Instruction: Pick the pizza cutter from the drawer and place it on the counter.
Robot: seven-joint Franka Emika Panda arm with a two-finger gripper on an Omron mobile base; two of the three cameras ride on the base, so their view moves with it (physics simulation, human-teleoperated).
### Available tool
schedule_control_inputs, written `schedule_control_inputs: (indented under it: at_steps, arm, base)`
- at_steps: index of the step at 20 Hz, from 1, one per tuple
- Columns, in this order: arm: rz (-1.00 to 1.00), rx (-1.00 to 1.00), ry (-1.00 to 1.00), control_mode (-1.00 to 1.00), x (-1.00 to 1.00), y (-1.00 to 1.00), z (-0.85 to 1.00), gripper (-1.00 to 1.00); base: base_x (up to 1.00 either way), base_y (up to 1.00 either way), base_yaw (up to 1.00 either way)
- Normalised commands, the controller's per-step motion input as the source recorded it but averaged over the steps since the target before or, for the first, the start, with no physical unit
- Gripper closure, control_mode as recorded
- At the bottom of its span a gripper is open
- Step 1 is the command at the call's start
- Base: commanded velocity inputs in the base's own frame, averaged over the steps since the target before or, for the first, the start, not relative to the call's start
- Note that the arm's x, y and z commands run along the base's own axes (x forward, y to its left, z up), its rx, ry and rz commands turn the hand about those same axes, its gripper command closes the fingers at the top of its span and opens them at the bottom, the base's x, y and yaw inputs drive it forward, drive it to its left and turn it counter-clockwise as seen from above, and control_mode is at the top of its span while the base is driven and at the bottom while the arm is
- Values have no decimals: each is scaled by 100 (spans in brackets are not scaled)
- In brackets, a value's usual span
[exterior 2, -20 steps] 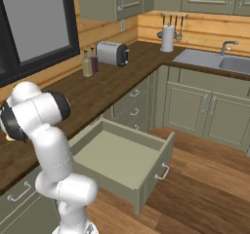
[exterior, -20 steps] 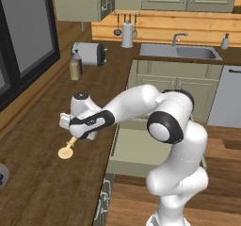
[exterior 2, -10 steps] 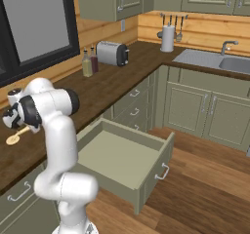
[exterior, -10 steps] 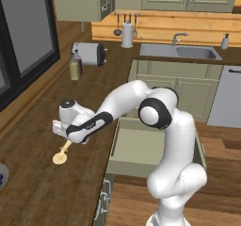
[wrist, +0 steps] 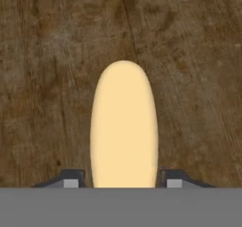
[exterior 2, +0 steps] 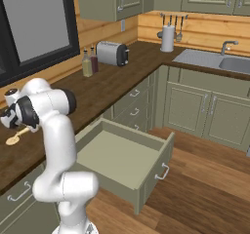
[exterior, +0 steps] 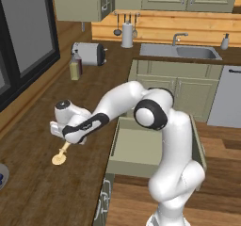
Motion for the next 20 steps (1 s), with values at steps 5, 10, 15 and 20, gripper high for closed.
schedule_control_inputs:
  at_steps: [5, 10, 15, 20]
  arm:
    - [0, 2, -2, -100, 5, -14, 15, -100]
    - [0, 10, -8, -100, 14, -38, 78, -100]
    - [0, 2, -2, -100, 28, -34, 100, -100]
    - [0, -1, 0, -100, 18, -68, 100, -100]
  base:
    - [0, 0, 0]
    - [0, 0, 0]
    - [0, 0, 0]
    - [0, 0, 0]
